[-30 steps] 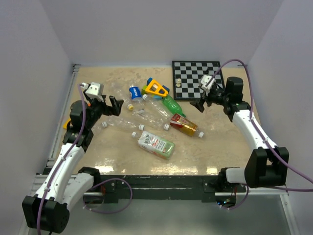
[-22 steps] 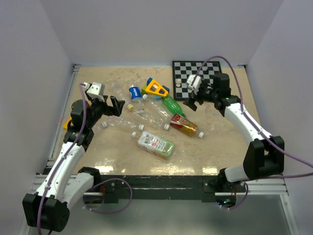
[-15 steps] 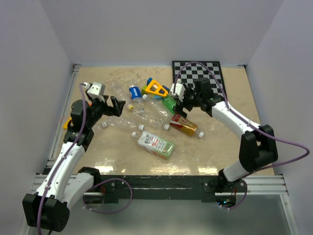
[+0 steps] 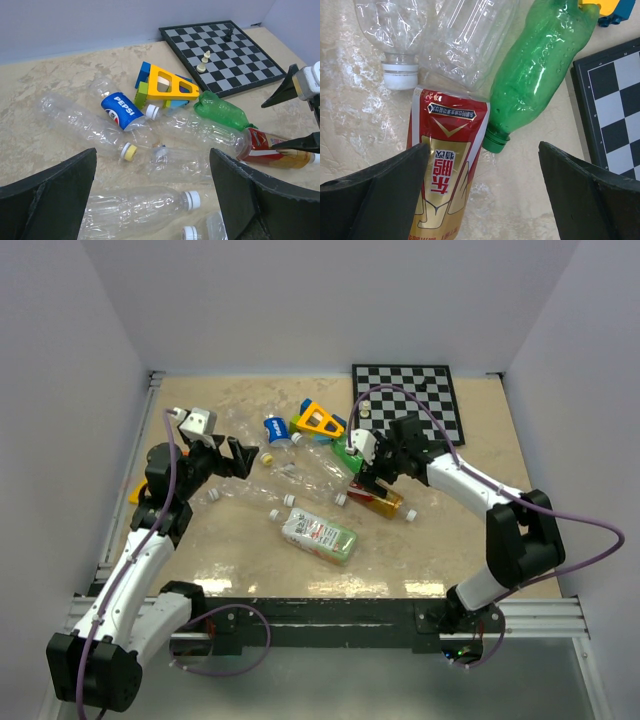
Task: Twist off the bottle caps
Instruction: Pick up the plastic bottle at the center of the board.
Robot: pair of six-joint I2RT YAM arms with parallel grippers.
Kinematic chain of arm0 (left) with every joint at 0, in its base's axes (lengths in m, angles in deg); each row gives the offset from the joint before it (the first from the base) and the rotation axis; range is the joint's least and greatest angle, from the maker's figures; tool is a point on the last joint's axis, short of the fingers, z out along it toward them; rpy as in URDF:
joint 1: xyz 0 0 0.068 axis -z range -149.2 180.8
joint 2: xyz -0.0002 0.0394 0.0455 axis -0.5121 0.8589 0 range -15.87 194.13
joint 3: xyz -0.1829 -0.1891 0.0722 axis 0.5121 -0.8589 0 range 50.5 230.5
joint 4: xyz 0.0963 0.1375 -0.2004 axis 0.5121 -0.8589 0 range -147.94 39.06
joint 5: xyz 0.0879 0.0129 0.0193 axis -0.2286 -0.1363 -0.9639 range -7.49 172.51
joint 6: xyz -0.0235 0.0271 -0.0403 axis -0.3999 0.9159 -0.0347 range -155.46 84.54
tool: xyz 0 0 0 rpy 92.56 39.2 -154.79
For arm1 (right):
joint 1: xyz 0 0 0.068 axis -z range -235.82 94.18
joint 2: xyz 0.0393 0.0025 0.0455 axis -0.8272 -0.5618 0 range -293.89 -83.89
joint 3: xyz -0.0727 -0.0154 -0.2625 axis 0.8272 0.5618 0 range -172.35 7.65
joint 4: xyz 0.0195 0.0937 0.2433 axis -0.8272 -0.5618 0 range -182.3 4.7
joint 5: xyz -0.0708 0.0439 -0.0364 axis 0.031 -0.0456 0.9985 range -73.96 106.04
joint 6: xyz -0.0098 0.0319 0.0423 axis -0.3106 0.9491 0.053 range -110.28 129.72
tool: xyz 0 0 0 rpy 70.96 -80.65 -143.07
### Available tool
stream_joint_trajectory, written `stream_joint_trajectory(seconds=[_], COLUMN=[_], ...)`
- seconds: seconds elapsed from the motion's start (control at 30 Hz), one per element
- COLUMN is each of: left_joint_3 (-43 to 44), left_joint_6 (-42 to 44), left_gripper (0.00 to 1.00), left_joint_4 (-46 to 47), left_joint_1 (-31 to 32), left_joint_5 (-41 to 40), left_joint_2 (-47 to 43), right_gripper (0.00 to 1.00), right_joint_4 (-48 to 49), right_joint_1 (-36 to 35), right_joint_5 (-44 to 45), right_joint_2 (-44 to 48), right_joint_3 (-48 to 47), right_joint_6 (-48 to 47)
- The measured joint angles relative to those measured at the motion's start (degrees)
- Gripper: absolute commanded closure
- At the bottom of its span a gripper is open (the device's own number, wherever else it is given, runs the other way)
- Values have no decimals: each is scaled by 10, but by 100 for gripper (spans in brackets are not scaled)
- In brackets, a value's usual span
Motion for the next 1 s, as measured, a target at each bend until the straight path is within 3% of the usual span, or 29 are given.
stream_joint_trajectory(seconds=[1.0], left_joint_3=[0], left_joint_6=[0], left_gripper=[0], left_joint_4=[2], left_joint_1=[0], left_joint_5=[18], left_joint_2=[2], right_gripper=[2], right_joint_4=[-88], right_joint_1=[17], right_joint_5=[8], right_joint_2=[37], right_joint_3=[38], right_joint_6=[-35])
